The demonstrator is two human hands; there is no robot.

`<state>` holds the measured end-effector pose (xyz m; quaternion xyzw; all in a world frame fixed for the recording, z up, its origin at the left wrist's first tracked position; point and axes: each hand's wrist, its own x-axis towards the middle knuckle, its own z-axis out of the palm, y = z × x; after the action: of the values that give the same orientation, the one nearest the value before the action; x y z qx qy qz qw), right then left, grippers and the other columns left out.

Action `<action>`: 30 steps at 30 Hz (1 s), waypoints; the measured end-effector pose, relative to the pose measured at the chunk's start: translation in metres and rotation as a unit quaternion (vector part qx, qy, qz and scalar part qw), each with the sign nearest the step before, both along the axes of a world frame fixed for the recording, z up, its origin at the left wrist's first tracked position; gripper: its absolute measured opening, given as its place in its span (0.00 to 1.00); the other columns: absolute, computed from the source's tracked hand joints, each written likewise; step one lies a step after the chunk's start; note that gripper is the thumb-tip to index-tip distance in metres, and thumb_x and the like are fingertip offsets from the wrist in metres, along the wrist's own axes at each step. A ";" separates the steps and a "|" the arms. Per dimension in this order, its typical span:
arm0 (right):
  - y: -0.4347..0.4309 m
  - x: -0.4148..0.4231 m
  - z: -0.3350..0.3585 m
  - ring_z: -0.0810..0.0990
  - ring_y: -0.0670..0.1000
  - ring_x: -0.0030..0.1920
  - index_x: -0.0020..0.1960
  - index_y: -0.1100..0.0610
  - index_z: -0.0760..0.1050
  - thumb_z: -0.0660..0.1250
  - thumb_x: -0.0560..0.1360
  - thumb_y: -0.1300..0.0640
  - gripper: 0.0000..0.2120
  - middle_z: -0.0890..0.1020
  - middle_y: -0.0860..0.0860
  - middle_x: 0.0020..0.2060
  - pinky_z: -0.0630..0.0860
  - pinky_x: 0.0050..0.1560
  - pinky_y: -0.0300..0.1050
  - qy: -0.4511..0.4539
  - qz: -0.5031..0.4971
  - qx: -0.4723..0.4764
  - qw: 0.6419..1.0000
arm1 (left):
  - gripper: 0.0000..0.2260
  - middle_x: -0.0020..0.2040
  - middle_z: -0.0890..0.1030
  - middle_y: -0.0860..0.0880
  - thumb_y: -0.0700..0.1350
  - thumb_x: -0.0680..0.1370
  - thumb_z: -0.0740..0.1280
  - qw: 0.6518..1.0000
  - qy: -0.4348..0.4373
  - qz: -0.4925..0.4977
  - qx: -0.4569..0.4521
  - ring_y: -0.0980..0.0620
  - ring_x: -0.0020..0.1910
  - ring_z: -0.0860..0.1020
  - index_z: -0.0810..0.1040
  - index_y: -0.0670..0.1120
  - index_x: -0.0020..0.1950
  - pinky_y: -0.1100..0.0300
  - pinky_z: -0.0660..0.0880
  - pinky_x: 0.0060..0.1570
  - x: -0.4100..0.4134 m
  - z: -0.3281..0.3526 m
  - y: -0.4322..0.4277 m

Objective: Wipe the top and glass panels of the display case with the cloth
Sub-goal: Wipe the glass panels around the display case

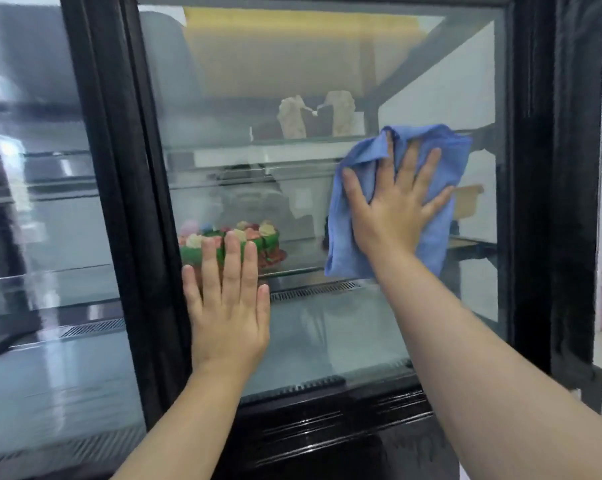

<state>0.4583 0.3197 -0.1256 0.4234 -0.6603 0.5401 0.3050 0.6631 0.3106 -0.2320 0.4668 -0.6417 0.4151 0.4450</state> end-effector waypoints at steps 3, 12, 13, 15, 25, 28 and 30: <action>-0.001 0.024 0.065 0.40 0.54 0.77 0.76 0.41 0.46 0.40 0.78 0.37 0.28 0.47 0.45 0.78 0.37 0.70 0.68 0.134 0.040 -0.022 0.990 | 0.25 0.77 0.57 0.45 0.50 0.81 0.48 0.998 -0.058 -0.014 0.003 0.41 0.76 0.53 0.55 0.43 0.77 0.42 0.53 0.72 -0.002 0.009 0.014; -0.010 0.112 0.162 0.40 0.55 0.77 0.76 0.39 0.44 0.45 0.74 0.29 0.34 0.46 0.45 0.78 0.37 0.70 0.70 0.306 0.053 -0.066 0.948 | 0.26 0.78 0.54 0.47 0.52 0.80 0.46 0.996 0.043 -0.014 -0.075 0.47 0.76 0.47 0.53 0.45 0.77 0.55 0.35 0.72 0.108 0.143 0.021; -0.010 0.114 0.161 0.40 0.55 0.77 0.76 0.39 0.44 0.44 0.75 0.30 0.33 0.46 0.46 0.78 0.37 0.70 0.70 0.312 0.052 -0.068 0.946 | 0.26 0.78 0.52 0.48 0.52 0.80 0.45 0.996 0.046 -0.025 -0.072 0.48 0.77 0.46 0.51 0.46 0.77 0.56 0.35 0.72 0.108 0.143 0.019; -0.011 0.115 0.145 0.43 0.56 0.77 0.76 0.40 0.47 0.44 0.76 0.31 0.31 0.50 0.45 0.78 0.39 0.70 0.70 0.357 0.057 -0.068 0.930 | 0.26 0.78 0.50 0.49 0.52 0.80 0.45 0.996 0.039 -0.032 -0.075 0.48 0.77 0.45 0.50 0.47 0.77 0.56 0.35 0.72 0.108 0.138 0.016; -0.005 0.103 -0.107 0.58 0.60 0.75 0.73 0.45 0.64 0.56 0.78 0.37 0.26 0.63 0.47 0.74 0.49 0.69 0.72 0.568 0.143 -0.017 0.810 | 0.25 0.78 0.50 0.44 0.50 0.81 0.45 0.996 0.053 -0.030 -0.061 0.42 0.77 0.47 0.48 0.43 0.77 0.56 0.32 0.71 0.105 0.106 0.025; -0.001 0.078 -0.176 0.58 0.57 0.74 0.74 0.42 0.59 0.54 0.78 0.37 0.26 0.61 0.44 0.75 0.45 0.72 0.68 0.678 0.147 0.061 0.718 | 0.25 0.78 0.50 0.43 0.49 0.82 0.46 0.998 0.051 -0.032 -0.036 0.43 0.77 0.46 0.47 0.43 0.77 0.49 0.37 0.73 0.100 0.068 0.028; -0.001 0.068 -0.189 0.58 0.56 0.74 0.75 0.41 0.57 0.53 0.79 0.38 0.25 0.60 0.43 0.75 0.42 0.73 0.67 0.706 0.157 0.085 0.685 | 0.25 0.78 0.49 0.44 0.49 0.82 0.46 0.997 0.055 -0.030 -0.033 0.43 0.77 0.46 0.47 0.44 0.77 0.48 0.37 0.73 0.098 0.061 0.027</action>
<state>0.5260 0.3188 -0.3146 0.8015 -0.2166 0.0627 0.5539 0.7616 0.3374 -0.1711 0.4546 -0.6160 0.3961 0.5070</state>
